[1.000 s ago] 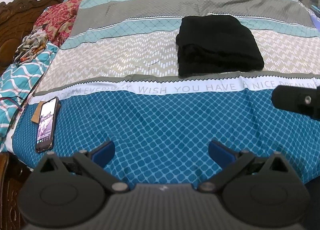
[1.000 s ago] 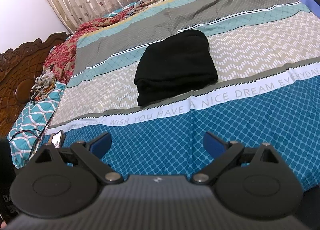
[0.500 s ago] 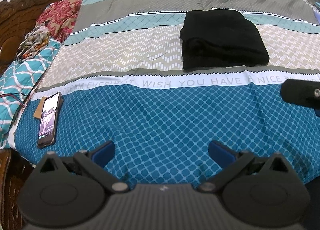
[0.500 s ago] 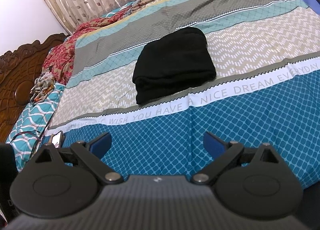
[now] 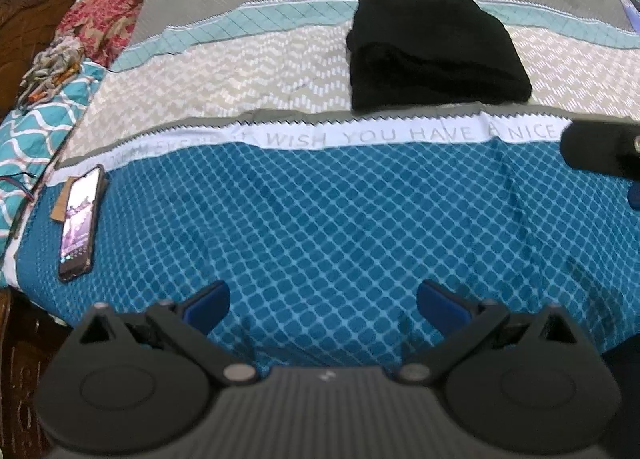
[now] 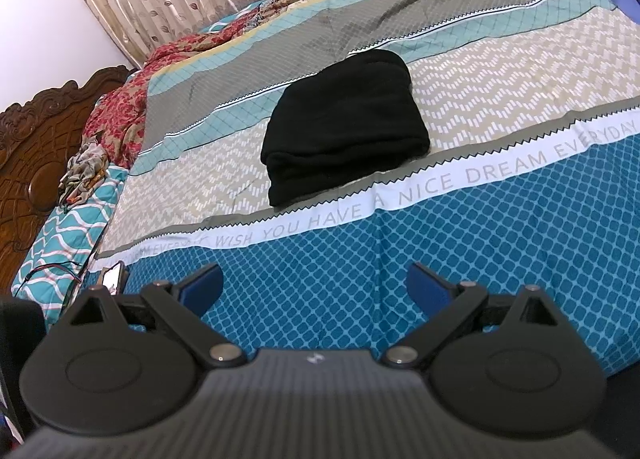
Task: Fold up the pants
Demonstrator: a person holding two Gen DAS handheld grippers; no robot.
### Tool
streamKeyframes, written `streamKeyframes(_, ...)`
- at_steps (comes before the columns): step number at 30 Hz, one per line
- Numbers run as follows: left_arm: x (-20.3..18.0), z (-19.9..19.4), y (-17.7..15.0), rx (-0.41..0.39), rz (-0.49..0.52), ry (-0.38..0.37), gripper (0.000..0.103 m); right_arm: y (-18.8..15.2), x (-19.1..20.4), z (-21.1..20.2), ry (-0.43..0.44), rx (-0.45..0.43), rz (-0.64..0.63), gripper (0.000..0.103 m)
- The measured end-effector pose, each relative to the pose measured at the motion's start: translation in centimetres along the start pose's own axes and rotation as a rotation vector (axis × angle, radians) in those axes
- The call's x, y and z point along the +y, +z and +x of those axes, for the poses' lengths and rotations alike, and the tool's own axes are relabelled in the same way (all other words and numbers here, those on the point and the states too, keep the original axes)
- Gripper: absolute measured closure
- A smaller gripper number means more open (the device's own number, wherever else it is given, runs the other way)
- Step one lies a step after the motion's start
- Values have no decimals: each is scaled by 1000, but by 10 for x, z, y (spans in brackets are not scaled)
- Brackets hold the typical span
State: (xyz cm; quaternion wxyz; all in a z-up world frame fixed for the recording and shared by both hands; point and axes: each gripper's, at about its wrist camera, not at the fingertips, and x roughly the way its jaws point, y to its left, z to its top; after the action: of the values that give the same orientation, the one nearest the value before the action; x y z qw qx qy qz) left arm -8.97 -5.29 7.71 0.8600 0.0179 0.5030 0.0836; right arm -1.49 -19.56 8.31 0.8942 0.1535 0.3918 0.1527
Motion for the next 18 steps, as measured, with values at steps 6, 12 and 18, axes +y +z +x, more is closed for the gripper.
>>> streamKeyframes(6,-1,3,-3,10,6,7,0,0,-2,2,-3,5,6,4)
streamKeyframes(12,-1,12,-5,23,25,46,0,-1,-6,6,-2,24,12,4)
streamKeyframes(18,2,14,-5,20,24,66,0,-1,-7,7,-5,27,18,4)
